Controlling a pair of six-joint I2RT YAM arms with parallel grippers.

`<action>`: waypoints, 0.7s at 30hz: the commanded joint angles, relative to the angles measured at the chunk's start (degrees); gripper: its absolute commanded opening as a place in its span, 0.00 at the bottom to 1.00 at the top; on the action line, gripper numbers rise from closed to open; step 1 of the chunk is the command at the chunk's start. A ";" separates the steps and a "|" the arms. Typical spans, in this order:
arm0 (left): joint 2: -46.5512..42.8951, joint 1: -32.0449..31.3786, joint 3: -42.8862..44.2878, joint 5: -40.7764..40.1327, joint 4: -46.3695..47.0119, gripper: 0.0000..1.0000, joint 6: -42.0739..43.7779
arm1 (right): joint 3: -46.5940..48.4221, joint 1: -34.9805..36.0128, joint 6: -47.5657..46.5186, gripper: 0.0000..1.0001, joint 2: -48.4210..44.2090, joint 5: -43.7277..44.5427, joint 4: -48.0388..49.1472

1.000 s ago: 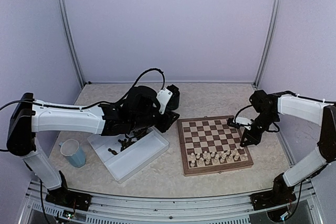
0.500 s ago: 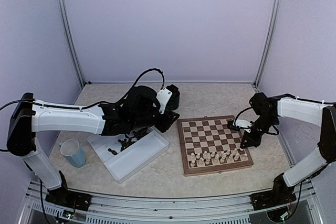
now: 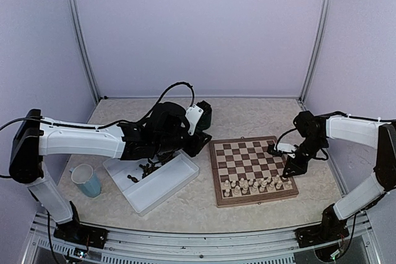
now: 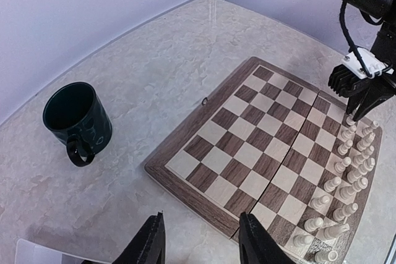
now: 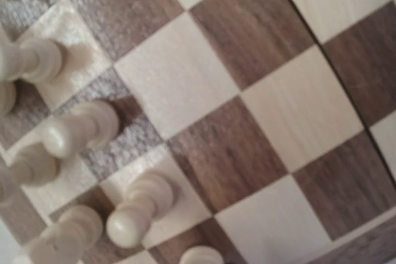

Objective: Set up the chess pieces on the board
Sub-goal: Place the pawn at h2, then reset both arms

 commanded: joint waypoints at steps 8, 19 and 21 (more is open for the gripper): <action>-0.81 0.61 2.43 -3.51 -3.36 0.41 -0.08 | 12.72 -0.71 0.18 0.43 0.79 -6.00 -9.05; -6.65 13.46 9.28 -16.16 -19.16 0.99 -11.76 | 36.38 -15.64 23.10 0.99 4.18 -21.12 12.36; -9.17 16.84 8.74 -16.07 -19.04 0.99 -14.75 | 36.59 -19.17 29.40 0.99 4.04 -23.17 19.30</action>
